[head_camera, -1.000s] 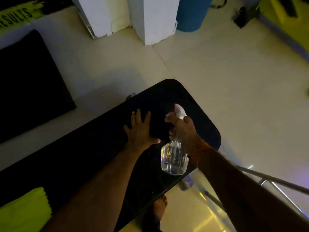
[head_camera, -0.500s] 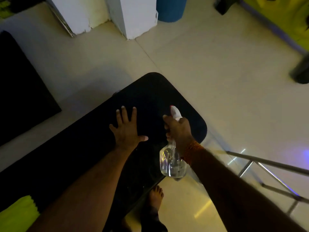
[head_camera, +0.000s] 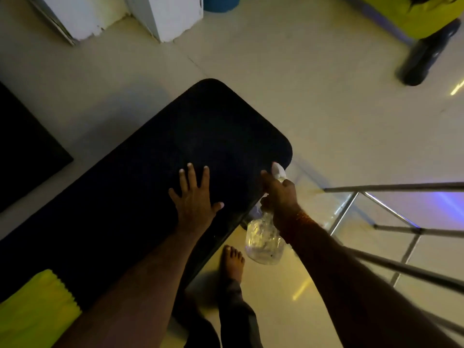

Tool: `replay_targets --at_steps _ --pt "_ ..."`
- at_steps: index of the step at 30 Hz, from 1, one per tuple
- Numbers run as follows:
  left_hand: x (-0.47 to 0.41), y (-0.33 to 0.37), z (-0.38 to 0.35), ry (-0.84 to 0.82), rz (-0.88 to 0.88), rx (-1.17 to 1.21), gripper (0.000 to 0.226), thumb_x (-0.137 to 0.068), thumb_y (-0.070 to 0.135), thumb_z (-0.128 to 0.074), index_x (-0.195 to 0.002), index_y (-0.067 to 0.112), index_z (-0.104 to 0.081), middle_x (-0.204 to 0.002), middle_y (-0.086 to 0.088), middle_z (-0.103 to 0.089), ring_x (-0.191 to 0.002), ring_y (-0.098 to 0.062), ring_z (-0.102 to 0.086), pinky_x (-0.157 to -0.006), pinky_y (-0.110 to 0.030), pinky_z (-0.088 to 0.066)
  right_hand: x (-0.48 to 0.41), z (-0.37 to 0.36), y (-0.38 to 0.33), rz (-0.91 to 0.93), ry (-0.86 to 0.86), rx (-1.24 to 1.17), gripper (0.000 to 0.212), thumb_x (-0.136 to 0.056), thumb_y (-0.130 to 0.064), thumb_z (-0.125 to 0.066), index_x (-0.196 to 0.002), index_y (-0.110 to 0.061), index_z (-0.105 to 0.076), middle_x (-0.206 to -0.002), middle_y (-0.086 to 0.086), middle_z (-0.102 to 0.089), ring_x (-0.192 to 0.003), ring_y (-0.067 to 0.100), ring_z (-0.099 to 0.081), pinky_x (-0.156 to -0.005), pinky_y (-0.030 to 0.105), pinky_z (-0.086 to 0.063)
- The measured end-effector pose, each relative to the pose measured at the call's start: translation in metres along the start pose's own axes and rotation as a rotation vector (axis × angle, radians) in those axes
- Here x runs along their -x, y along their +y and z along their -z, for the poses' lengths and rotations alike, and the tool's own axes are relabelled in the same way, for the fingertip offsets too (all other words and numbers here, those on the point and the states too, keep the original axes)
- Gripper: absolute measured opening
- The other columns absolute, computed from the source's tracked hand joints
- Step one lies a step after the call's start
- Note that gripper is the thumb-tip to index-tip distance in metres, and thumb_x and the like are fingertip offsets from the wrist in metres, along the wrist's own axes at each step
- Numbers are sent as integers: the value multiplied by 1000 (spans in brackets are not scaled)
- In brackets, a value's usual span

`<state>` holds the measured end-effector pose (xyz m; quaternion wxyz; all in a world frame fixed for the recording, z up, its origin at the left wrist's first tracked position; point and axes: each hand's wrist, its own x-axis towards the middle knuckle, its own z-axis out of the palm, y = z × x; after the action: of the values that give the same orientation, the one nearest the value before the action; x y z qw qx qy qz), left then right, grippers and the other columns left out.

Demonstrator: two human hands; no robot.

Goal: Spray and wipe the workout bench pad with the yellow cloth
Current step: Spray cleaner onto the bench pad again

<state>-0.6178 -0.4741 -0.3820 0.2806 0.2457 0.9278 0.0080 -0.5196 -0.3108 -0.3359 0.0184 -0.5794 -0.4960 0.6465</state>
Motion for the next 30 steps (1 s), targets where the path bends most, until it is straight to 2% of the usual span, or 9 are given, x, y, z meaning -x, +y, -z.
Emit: replay_targets --at_steps 4,7,9,14,17,20,24,28,30 --pt "22 -17 -9 -21 -53 -1 114 -81 67 -68 -161 31 5 -169 -7 15 -157 -32 11 -117 -69 -16 29 5 19 15 49 11 27 -98 -39 -65 -114 -17 -63 -85 7 -62 -66 19 -58 -52 29 -49" --pt "41 -41 -10 -35 -55 2 116 -79 67 -70 -161 32 4 -169 -3 17 -157 -30 12 -117 -69 -16 54 -1 37 -37 -24 -5 39 -99 -40 -63 -127 -14 -56 -90 8 -61 -66 19 -58 -47 24 -48" --pt "54 -60 -10 -36 -33 15 116 -78 66 -72 -161 33 3 -170 -2 16 -157 -30 12 -118 -68 -17 69 -9 48 -50 -66 71 45 -99 -40 -63 -133 -12 -53 -98 11 -62 -73 22 -59 -54 29 -50" --pt "87 -112 -8 -20 81 55 119 -76 66 -73 -161 33 3 -170 -4 13 -157 -31 8 -118 -65 -21 105 -49 63 -12 -357 361 37 -103 -39 -55 -138 -29 -49 -107 5 -62 -80 21 -62 -56 27 -53" --pt "104 -143 -7 -22 160 83 120 -75 66 -73 -161 34 4 -170 -4 12 -157 -32 8 -119 -64 -20 118 -84 67 -46 -394 406 37 -101 -40 -60 -134 -29 -50 -116 8 -66 -98 25 -68 -76 38 -60" --pt "114 -168 -9 -2 244 134 123 -74 65 -76 -161 30 3 -171 -5 10 -157 -31 7 -122 -60 -19 121 -118 67 -47 -445 468 46 -98 -41 -63 -141 -29 -51 -105 9 -62 -86 21 -61 -64 30 -51" --pt "126 -195 -17 68 323 175 126 -71 67 -77 -162 26 -1 -171 -7 5 -157 -33 3 -122 -55 -22 114 -158 59 98 -360 555 45 -94 -41 -68 -133 -19 -60 -102 6 -69 -80 14 -67 -57 24 -51" --pt "134 -206 -26 129 345 202 127 -69 70 -76 -162 25 -2 -171 -8 3 -157 -33 2 -121 -55 -20 107 -185 46 130 -374 571 47 -93 -44 -67 -134 -21 -59 -104 5 -69 -72 13 -62 -57 26 -50" --pt "134 -207 -28 126 372 220 127 -69 70 -76 -162 25 -1 -171 -7 5 -157 -33 4 -122 -55 -18 106 -196 40 169 -433 587 44 -94 -42 -68 -134 -25 -61 -94 4 -69 -66 11 -60 -53 25 -49"
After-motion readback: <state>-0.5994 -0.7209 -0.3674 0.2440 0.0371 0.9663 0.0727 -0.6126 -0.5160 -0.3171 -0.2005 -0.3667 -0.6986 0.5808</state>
